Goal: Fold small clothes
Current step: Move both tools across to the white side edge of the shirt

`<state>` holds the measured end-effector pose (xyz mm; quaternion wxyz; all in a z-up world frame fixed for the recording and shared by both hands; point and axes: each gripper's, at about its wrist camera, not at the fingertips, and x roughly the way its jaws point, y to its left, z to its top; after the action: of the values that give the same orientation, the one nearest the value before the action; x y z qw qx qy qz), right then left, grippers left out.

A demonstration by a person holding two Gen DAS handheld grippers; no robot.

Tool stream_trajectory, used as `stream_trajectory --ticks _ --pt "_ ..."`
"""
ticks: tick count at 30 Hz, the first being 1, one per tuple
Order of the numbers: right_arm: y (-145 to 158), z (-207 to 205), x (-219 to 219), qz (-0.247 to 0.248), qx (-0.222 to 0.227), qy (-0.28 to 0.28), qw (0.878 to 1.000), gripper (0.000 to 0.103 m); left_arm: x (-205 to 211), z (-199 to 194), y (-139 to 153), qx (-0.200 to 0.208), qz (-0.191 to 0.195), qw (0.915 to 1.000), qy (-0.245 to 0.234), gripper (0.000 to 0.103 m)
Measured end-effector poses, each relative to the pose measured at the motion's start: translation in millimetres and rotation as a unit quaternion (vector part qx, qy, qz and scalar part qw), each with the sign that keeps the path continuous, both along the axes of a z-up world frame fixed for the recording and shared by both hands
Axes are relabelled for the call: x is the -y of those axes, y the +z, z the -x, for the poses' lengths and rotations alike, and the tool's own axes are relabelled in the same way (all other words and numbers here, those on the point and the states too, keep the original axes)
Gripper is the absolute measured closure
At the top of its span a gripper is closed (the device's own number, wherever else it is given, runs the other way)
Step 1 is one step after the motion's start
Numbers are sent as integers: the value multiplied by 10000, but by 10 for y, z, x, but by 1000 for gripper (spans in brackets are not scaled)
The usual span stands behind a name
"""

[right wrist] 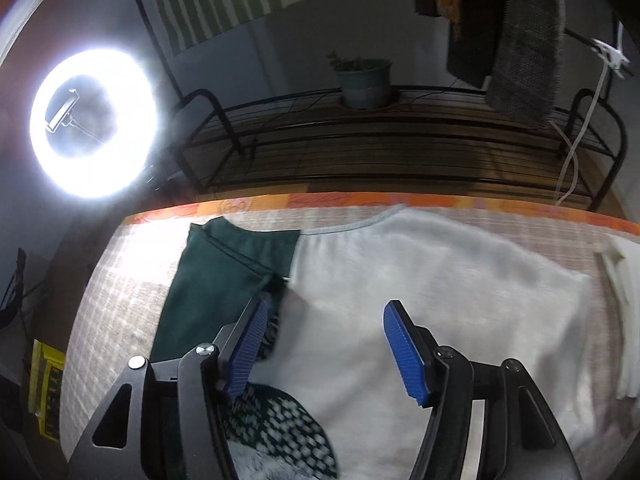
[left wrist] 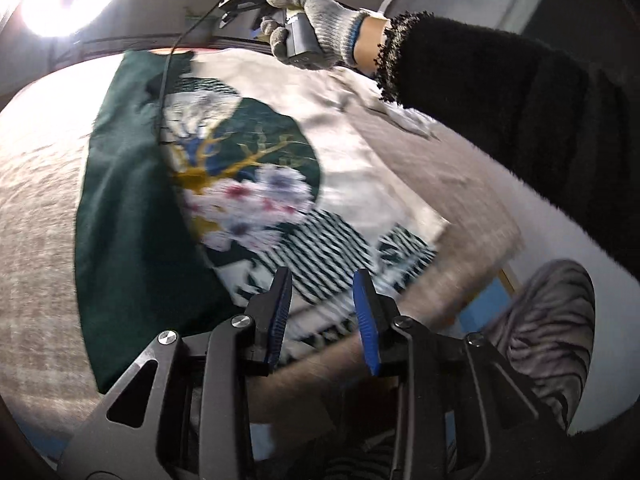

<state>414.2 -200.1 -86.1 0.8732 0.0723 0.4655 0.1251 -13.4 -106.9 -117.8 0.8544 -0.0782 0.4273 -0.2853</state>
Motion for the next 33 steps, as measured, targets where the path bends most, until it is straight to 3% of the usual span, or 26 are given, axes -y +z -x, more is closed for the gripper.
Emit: stream_trajectory --ticks 11,24,28,33 --pt "493 746 825 377 477 -349 9975 39 148 330 186 270 150 9987 -402 72" --pt "886 1778 1754 -249 1165 -876 9890 39 -27 476 334 509 188 9985 -59 72" --pt "1021 2007 2157 -177 1340 -1204 9835 39 -64 458 367 630 13 9980 43 72" --pt "1186 2423 2720 -548 1668 -1518 9727 39 10 375 302 722 -232 9970 169 72"
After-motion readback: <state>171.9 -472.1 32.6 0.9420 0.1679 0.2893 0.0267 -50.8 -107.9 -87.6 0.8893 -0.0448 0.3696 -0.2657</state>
